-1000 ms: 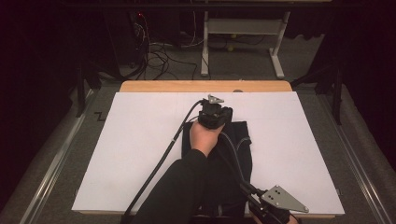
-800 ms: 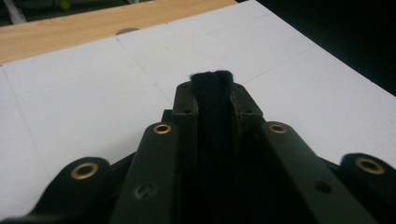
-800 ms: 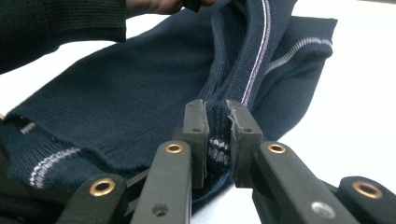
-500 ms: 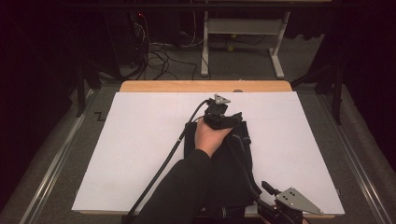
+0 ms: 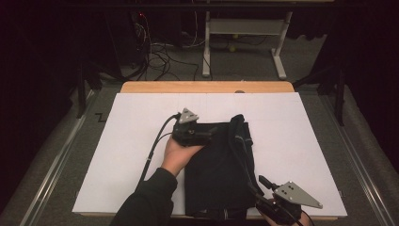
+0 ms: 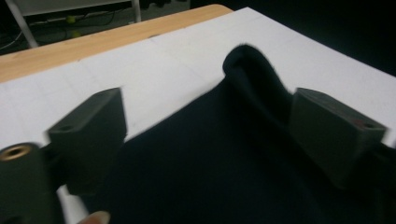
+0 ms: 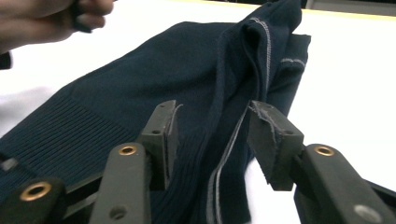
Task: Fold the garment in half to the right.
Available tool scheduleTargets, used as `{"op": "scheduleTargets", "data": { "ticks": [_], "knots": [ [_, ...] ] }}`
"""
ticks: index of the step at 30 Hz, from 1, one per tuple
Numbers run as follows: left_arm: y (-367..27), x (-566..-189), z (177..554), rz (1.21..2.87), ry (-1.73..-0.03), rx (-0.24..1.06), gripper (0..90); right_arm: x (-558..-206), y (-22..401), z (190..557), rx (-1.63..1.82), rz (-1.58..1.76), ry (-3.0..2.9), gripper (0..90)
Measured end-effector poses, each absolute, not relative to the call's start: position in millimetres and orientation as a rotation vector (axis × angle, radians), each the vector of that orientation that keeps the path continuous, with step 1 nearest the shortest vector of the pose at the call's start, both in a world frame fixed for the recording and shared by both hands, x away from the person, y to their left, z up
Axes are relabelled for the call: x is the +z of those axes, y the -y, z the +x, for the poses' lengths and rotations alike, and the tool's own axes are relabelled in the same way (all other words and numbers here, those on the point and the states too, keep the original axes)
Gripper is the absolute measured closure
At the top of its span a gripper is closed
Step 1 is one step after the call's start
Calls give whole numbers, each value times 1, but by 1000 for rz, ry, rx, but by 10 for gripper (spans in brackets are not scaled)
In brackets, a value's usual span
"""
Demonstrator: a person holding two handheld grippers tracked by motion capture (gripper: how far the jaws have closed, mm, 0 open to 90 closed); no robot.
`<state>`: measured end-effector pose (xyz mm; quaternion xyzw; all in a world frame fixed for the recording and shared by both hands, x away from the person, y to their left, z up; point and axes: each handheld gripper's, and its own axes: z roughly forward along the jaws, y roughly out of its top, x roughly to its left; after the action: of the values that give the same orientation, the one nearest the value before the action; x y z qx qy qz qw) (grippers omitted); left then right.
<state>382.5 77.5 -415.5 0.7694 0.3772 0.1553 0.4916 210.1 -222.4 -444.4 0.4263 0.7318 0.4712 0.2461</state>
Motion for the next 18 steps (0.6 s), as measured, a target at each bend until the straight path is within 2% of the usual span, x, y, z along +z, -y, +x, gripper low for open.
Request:
{"op": "scheduleTargets", "data": {
  "ticks": [6, 18],
  "knots": [
    [-121, -426, 347, 1834, -922, 401, 33, -440, 211, 240, 1252, 1143, -2054, 566],
    [-200, -449, 287, 1839, -1027, 476, 33, -434, 183, 309, 1091, 1141, -2180, 701]
  ]
}}
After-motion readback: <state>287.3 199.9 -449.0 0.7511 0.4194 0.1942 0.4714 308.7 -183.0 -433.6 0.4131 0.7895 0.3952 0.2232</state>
